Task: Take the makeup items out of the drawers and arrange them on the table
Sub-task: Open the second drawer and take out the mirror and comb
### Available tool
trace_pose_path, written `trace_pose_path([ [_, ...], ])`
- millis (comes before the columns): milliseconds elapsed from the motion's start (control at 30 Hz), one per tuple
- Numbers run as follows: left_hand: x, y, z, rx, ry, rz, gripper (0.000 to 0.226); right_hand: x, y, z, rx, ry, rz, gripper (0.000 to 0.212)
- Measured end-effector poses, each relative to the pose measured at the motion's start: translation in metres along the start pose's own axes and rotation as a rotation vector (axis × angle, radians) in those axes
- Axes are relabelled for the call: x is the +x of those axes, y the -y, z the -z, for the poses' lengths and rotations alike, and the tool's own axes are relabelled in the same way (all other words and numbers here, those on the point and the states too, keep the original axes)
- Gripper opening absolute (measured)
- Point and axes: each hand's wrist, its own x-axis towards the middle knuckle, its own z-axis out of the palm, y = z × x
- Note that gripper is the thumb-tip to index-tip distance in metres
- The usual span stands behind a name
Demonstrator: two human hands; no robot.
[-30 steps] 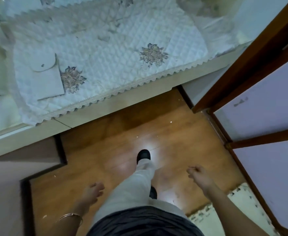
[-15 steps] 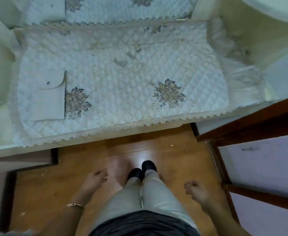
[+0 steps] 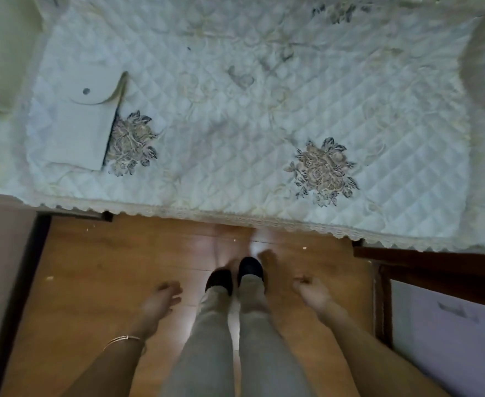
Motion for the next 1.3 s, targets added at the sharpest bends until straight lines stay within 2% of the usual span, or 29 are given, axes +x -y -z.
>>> trace_pose_path([
  [133, 0.023, -0.036, -0.020, -0.100, 0.019, -0.062, 0.017, 0.024, 0.031, -0.010, 0.052, 0.050, 0.044, 0.035],
  [267, 0.050, -0.065, -0.024, -0.308, 0.066, -0.140, 0.034, 0.042, 0.065, -0.023, 0.331, 0.077, 0.020, 0.045],
  [333, 0.061, -0.080, -0.021, -0.440, 0.071, -0.154, 0.039, 0.053, 0.067, -0.027, 0.568, 0.125, -0.005, 0.037],
  [400, 0.066, -0.090, -0.017, -0.574, 0.092, -0.146, 0.035, 0.061, 0.063, -0.032, 0.784, 0.156, -0.035, 0.013],
  [433, 0.066, -0.092, -0.014, -0.634, 0.113, -0.135, 0.035, 0.059, 0.061, -0.034, 0.857, 0.165, -0.042, 0.008],
  [533, 0.062, -0.086, -0.006, -0.756, 0.176, -0.134, 0.040, 0.054, 0.058, -0.041, 0.981, 0.167, -0.027, 0.015],
  [633, 0.052, -0.080, -0.001, -0.764, 0.194, -0.135, 0.031, 0.039, 0.054, -0.047, 1.025, 0.116, -0.006, 0.026],
  [733, 0.049, -0.078, 0.001, -0.670, 0.181, -0.121, 0.024, 0.033, 0.044, -0.055, 1.072, 0.098, -0.014, 0.043],
  [833, 0.045, -0.067, 0.002, -0.507, 0.151, -0.121, 0.023, 0.019, 0.029, -0.062, 1.100, 0.089, -0.043, 0.040],
  [867, 0.042, -0.060, 0.003, -0.502, 0.149, -0.126, 0.025, 0.012, 0.022, -0.065, 1.085, 0.071, -0.047, 0.037],
  [967, 0.031, -0.039, 0.011, -0.655, 0.173, -0.138, 0.025, -0.015, 0.007, -0.075, 1.081, 0.078, -0.003, 0.047],
  [1033, 0.020, -0.028, 0.019, -0.631, 0.149, -0.193, 0.033, -0.034, 0.006, -0.080, 0.829, 0.023, 0.062, 0.035],
  [1133, -0.007, -0.027, 0.030, -0.359, -0.050, -0.436, 0.023, -0.067, 0.017, -0.075, 0.227, -0.268, 0.399, 0.020],
  [1233, -0.031, -0.037, 0.043, -0.009, -0.310, -0.826, 0.018, -0.095, 0.036, -0.061, -0.039, -0.445, 0.751, 0.023],
  [1300, -0.035, -0.049, 0.049, 0.246, -0.363, -0.997, 0.026, -0.096, 0.051, -0.052, -0.254, -0.524, 0.850, 0.031],
])
